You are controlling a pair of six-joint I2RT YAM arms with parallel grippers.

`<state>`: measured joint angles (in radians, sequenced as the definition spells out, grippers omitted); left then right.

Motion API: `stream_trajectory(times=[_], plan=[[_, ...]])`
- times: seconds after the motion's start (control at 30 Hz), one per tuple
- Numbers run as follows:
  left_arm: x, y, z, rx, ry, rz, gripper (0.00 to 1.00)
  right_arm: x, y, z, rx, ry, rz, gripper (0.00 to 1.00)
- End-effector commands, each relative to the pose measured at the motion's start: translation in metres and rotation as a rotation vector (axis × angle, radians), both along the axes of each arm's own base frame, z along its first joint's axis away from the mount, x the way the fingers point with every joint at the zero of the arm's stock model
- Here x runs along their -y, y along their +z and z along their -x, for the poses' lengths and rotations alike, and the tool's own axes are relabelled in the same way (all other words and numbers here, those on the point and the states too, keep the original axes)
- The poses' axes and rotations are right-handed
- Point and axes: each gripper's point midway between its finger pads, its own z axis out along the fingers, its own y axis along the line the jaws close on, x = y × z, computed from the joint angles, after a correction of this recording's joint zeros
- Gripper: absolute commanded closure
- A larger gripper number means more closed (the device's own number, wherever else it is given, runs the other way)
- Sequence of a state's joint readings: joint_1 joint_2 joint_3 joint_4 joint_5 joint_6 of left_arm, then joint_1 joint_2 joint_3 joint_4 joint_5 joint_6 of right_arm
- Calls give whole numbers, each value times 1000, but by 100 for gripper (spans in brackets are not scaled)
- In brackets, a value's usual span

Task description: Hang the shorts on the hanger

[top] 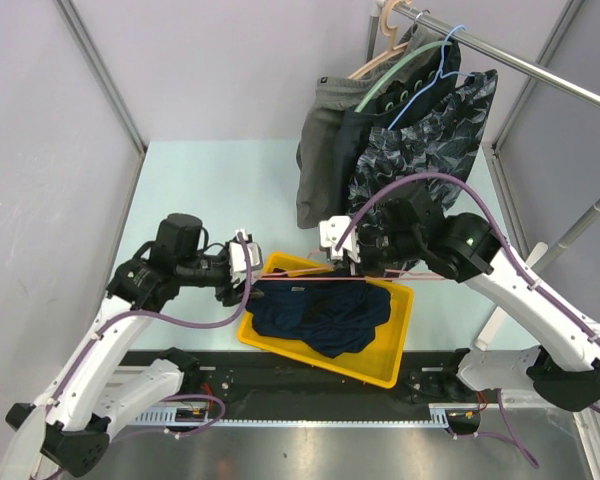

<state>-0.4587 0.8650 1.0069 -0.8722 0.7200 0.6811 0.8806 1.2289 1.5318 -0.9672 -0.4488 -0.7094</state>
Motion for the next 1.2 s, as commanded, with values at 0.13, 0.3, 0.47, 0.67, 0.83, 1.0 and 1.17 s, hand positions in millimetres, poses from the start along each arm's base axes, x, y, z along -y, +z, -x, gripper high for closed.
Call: stream_trajectory(times=[0.13,0.3,0.47,0.67,0.83,1.0,1.17], plan=[[-28,-44,-21,-155,128,-139,43,37,1,-7,90,11,115,100],[-36,-67,-34,-261,176,-186,51,38,-9,-16,69,25,131,100],[-34,-84,-38,-332,208,-194,53,42,-27,-13,33,52,172,100],[-30,-99,-39,-375,208,-210,51,45,-38,-3,-21,81,201,100],[-26,-109,-38,-379,194,-235,51,45,-45,6,-54,91,201,100],[-22,-110,-42,-381,191,-242,67,43,-48,21,-86,119,204,100],[-12,-101,-41,-385,158,-212,94,39,-43,35,-84,138,195,100]])
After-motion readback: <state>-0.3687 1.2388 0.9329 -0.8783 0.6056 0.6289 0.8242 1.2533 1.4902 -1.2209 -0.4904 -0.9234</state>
